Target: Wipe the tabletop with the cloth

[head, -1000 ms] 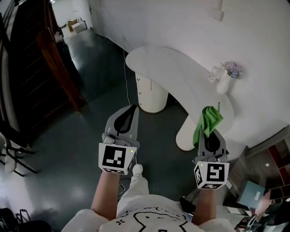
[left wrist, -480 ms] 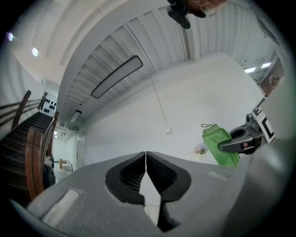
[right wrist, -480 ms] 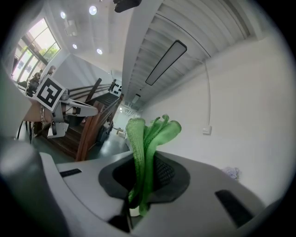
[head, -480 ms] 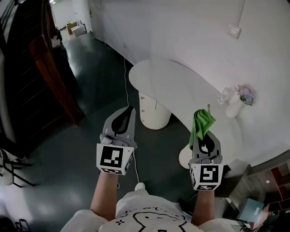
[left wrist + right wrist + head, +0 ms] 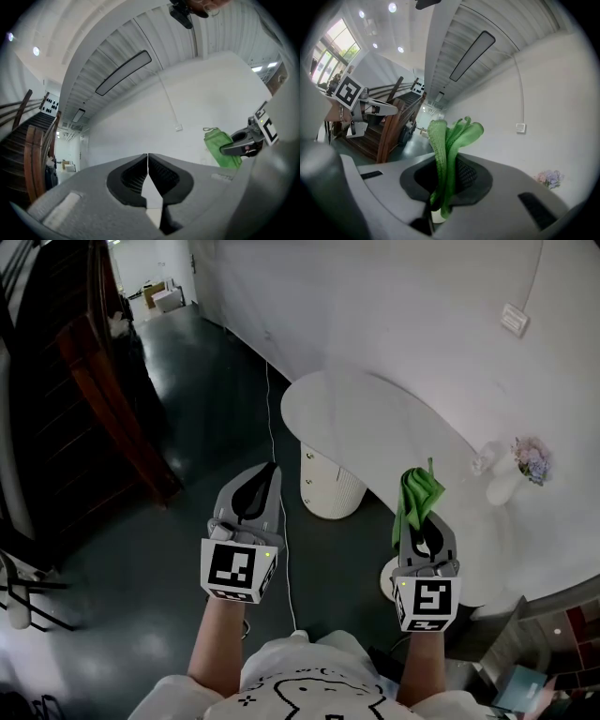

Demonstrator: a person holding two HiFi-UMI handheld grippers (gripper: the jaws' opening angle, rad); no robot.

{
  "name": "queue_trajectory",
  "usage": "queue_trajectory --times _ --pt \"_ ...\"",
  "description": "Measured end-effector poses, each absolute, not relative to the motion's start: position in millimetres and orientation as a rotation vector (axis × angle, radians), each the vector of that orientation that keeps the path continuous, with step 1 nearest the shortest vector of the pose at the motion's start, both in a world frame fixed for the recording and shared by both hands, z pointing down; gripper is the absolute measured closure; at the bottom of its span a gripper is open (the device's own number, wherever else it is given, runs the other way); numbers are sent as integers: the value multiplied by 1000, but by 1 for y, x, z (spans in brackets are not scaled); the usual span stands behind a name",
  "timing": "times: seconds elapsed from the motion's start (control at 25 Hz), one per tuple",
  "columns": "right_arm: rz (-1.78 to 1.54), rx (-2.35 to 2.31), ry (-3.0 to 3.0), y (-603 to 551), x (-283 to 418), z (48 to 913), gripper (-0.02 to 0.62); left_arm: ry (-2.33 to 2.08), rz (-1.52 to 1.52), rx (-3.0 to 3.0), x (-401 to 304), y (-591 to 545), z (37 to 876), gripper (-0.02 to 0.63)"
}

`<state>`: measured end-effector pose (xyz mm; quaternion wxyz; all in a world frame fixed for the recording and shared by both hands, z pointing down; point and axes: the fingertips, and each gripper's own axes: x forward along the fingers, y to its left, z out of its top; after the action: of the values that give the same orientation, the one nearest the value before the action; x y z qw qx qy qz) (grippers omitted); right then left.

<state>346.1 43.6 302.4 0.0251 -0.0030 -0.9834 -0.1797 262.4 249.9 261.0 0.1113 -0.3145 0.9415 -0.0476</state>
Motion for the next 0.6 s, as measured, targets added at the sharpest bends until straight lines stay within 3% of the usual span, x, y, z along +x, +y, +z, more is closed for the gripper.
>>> queue_trajectory --times 0.6 --pt "-576 -57 -3046 45 279 306 551 2810 -123 -835 206 272 271 586"
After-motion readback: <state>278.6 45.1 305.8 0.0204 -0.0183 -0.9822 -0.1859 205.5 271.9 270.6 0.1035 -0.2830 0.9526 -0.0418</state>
